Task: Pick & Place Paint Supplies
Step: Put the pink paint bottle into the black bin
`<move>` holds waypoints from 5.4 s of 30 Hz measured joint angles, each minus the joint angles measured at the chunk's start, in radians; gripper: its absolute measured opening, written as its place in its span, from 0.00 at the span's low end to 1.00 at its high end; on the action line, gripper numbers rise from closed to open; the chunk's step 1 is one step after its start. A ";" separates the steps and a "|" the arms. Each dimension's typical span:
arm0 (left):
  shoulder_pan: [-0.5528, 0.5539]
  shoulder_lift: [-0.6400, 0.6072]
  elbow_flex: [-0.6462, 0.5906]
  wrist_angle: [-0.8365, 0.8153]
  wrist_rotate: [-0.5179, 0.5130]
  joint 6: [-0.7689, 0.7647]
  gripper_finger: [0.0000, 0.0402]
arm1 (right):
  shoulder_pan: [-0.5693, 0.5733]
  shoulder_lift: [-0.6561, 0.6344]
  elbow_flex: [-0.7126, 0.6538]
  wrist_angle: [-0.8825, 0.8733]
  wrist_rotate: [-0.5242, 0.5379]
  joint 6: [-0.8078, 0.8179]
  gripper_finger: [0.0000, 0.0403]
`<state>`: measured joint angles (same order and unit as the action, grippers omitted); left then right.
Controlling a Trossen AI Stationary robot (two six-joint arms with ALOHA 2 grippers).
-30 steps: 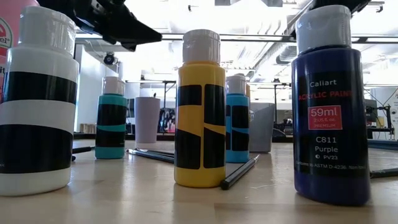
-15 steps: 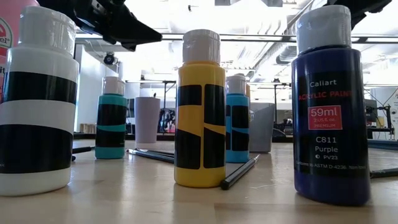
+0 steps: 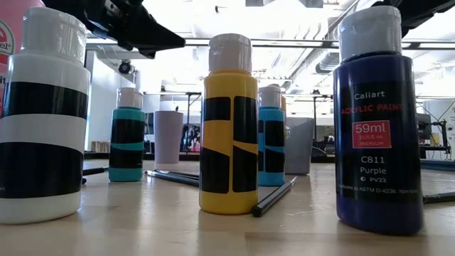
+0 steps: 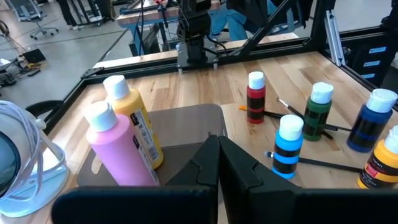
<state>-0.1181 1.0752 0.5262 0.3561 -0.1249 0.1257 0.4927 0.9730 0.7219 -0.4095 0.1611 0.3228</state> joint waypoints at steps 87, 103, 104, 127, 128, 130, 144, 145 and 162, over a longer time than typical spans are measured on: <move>-0.550 -0.304 0.001 -0.453 0.113 -0.016 0.03 | -0.048 0.082 -0.001 0.467 0.256 -0.118 0.08; -0.550 -0.227 0.001 -0.440 0.061 -0.056 0.47 | -0.048 0.082 -0.001 0.465 0.255 -0.118 0.08; -0.550 -0.207 0.001 -0.431 0.061 -0.046 0.49 | -0.048 0.082 -0.001 0.464 0.255 -0.118 0.08; -0.549 -0.033 0.001 -0.223 0.004 -0.131 0.51 | -0.048 0.082 -0.001 0.461 0.254 -0.118 0.08; -0.549 -0.027 0.001 -0.222 0.003 -0.131 0.51 | -0.048 0.082 -0.001 0.461 0.254 -0.118 0.08; -0.549 -0.013 0.001 -0.216 0.003 -0.131 0.51 | -0.048 0.082 -0.001 0.460 0.255 -0.118 0.08; -0.549 0.040 0.001 -0.124 0.035 -0.156 0.51 | -0.048 0.082 -0.001 0.436 0.255 -0.118 0.08; -0.549 0.045 0.001 -0.117 0.034 -0.158 0.51 | -0.048 0.082 -0.001 0.436 0.255 -0.118 0.08; -0.549 0.082 0.001 -0.069 0.029 -0.158 0.51 | -0.048 0.082 -0.001 0.432 0.255 -0.118 0.08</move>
<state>-0.6670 1.1572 0.5274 0.2874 -0.0963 -0.0325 0.4450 1.0550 0.7208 0.0225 0.4160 0.2049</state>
